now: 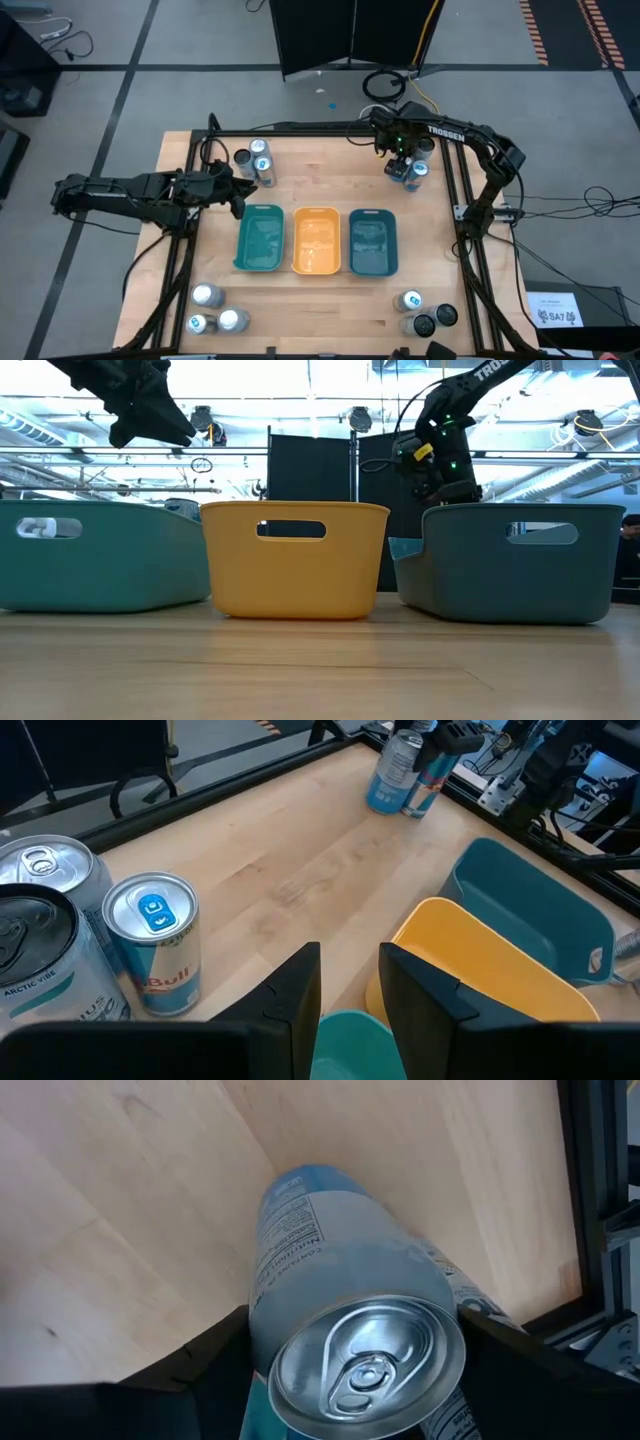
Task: Sort soda cans
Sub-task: Put the top right silver can into the dark green bin
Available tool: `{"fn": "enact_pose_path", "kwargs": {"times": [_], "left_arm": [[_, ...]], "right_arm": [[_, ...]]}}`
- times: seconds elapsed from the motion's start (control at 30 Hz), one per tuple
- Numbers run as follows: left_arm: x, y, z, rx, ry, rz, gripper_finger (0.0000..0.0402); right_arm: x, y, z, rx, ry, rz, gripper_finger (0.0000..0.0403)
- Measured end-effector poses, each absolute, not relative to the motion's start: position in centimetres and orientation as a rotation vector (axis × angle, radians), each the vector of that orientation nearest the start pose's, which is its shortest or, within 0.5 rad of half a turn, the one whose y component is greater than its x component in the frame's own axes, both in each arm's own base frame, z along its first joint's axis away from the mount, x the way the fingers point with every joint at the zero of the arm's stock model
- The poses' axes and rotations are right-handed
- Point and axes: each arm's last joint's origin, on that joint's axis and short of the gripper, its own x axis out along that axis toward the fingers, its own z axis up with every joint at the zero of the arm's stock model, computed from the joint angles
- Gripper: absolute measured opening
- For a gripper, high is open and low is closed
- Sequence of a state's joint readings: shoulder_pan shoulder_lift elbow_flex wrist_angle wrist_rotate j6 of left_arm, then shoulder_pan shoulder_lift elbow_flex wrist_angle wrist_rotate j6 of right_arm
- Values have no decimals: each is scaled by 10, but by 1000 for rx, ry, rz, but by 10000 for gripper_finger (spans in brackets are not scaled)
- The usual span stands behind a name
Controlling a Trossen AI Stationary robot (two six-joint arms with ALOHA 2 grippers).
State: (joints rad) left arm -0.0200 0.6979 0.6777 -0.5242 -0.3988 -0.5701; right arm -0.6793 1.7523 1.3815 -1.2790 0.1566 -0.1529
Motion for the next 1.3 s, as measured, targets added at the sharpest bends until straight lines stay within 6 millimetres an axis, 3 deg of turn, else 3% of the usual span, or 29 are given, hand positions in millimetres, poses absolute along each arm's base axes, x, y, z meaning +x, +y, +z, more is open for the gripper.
{"fn": "enact_pose_path", "kwargs": {"times": [0.23, 0.53, 0.7, 1.0, 1.3], "left_arm": [[145, 8, 279, -436, 413, 509, 115], [145, 8, 279, -436, 414, 509, 115], [145, 8, 279, -436, 414, 509, 115], [145, 8, 279, -435, 414, 509, 115], [145, 8, 279, -428, 416, 507, 115]], "right_arm": [[238, -195, 245, 334, 1644, -514, 277], [253, -192, 306, 354, 1453, -512, 277], [257, -178, 348, 365, 1388, -529, 277], [274, -119, 405, 518, 1180, -599, 278], [293, -39, 410, 637, 1146, -558, 278]]}}
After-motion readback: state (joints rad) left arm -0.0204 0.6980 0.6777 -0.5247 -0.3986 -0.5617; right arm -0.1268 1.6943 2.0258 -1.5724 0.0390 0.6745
